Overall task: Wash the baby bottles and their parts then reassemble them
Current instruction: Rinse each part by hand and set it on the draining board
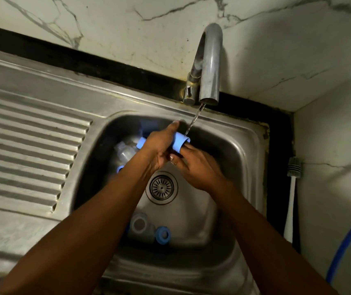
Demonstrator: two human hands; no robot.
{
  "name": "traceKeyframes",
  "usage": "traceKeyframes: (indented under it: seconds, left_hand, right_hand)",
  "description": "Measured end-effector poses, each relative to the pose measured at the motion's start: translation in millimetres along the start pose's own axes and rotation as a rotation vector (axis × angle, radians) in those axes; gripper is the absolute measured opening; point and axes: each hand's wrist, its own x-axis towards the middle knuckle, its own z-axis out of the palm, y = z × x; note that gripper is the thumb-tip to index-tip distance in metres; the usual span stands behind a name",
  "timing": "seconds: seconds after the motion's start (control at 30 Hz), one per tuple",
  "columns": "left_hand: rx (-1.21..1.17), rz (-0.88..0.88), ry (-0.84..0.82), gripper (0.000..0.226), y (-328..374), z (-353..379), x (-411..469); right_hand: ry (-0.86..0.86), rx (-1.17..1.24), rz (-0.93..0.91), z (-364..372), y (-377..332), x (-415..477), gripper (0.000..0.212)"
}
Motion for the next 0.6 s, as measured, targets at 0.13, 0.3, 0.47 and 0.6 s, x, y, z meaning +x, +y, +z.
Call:
traceKeyframes:
  seconds: [0.13,0.3,0.47,0.6]
  left_hand:
    - [-0.194,0.032,-0.262,0.036,-2.2,-7.0,-14.4]
    - [-0.181,0.093,-0.131,0.024,-9.8,-3.1,-8.2]
    - [0.001,0.183,0.177,0.016,-18.0,9.2,-4.7]
    - [0.148,0.384,0.082,0.016,-12.6,15.0,-15.3]
  right_hand:
    - [0.131,1.074,0.39,-1.4,-30.9,4.8,0.023]
    - [0.037,0.488,0.176,6.1,-19.3,3.2,0.051]
    - [0.309,0.67,0.164,19.4,-8.6,3.3,0.031]
    - [0.561,1.53,0.507,29.1,-21.9,8.0,0.023]
